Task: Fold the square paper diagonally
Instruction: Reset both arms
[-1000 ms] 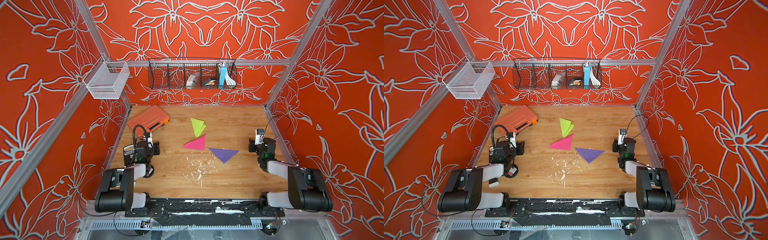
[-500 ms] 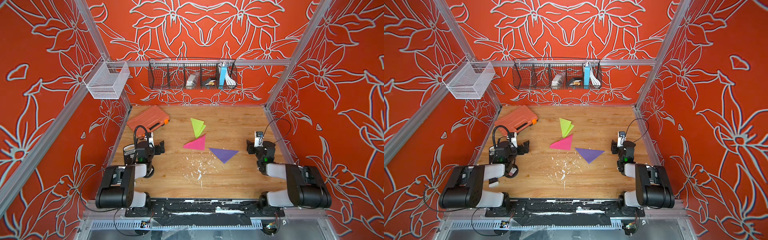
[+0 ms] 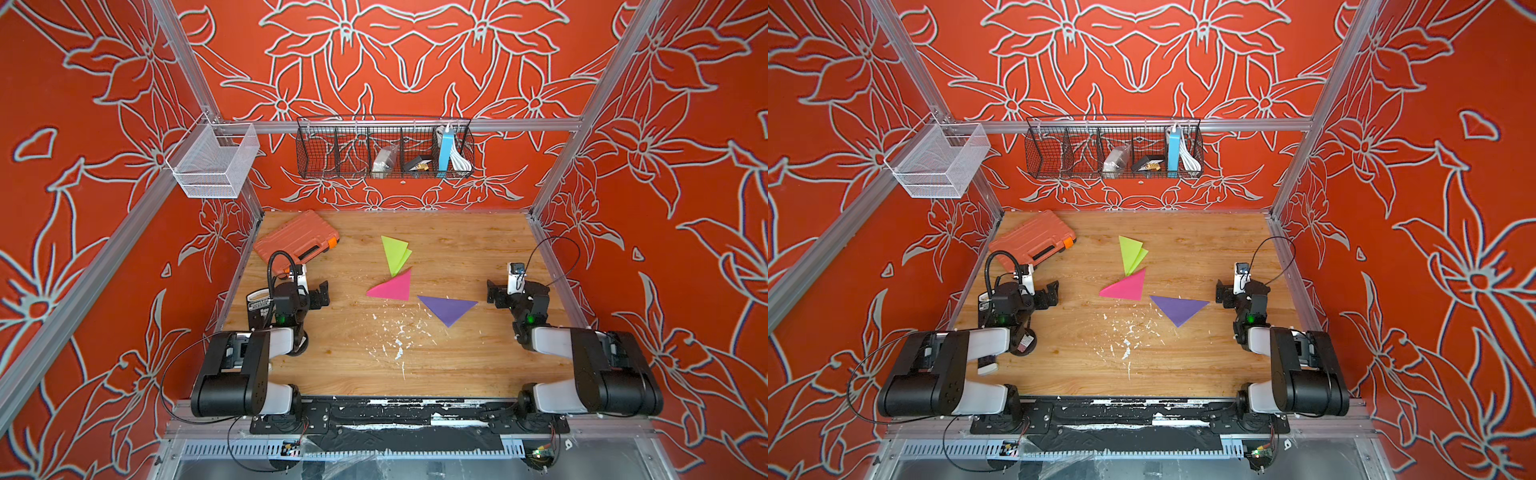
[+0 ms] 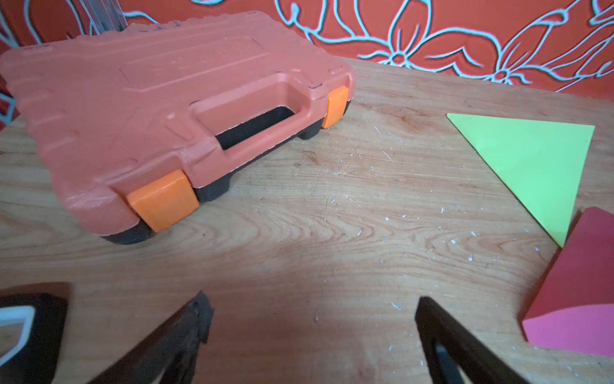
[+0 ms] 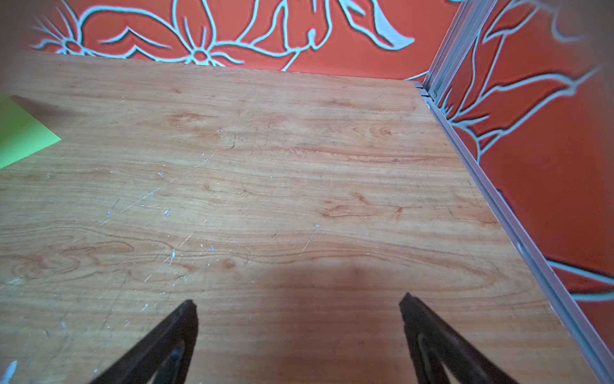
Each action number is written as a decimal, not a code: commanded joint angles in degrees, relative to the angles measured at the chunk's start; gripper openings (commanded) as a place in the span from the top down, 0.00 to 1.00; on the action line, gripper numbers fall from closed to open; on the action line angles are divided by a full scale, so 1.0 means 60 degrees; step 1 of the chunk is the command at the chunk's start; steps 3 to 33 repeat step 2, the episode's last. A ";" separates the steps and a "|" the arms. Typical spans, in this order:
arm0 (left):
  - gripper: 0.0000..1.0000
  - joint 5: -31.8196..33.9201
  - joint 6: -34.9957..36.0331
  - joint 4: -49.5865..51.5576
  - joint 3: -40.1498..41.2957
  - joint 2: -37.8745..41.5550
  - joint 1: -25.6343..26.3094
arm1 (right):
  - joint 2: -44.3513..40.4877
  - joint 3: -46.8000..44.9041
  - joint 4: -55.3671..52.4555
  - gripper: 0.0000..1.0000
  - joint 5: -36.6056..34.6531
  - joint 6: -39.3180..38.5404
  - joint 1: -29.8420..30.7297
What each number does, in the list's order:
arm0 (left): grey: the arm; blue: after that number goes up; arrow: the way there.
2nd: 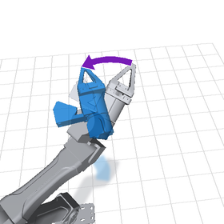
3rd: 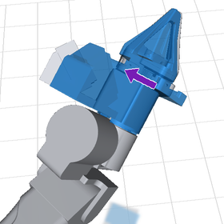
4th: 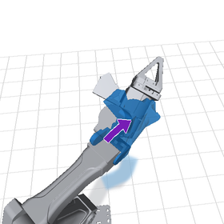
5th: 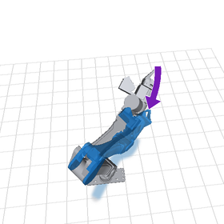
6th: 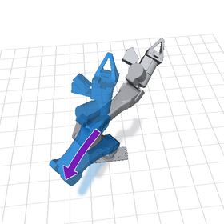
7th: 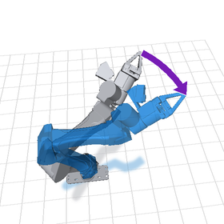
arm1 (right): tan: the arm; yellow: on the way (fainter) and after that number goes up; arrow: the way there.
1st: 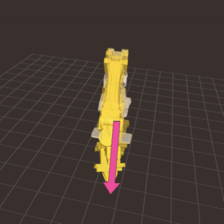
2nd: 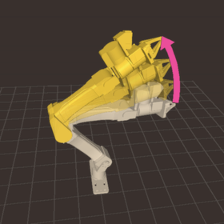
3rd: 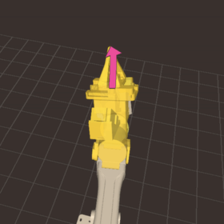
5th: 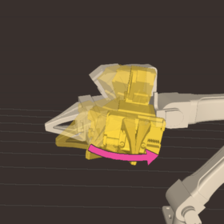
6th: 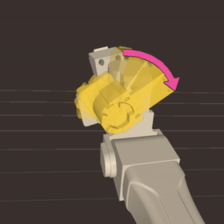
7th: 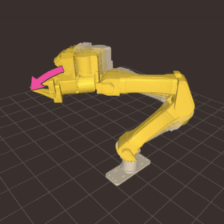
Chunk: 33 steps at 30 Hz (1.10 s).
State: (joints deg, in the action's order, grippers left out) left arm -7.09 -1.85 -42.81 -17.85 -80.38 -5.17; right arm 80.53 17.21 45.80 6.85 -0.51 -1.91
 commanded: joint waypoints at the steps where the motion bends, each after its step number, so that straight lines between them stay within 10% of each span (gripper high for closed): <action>1: 0.02 0.0113 0.0161 -0.0203 -0.0029 -0.0048 0.0079 | 0.0011 0.0164 0.0013 0.02 -0.0146 -0.0039 0.0056; 33: 0.02 0.0105 0.0161 -0.0215 -0.0010 -0.0024 0.0085 | 0.0011 0.0164 0.0017 0.02 -0.0146 -0.0046 0.0056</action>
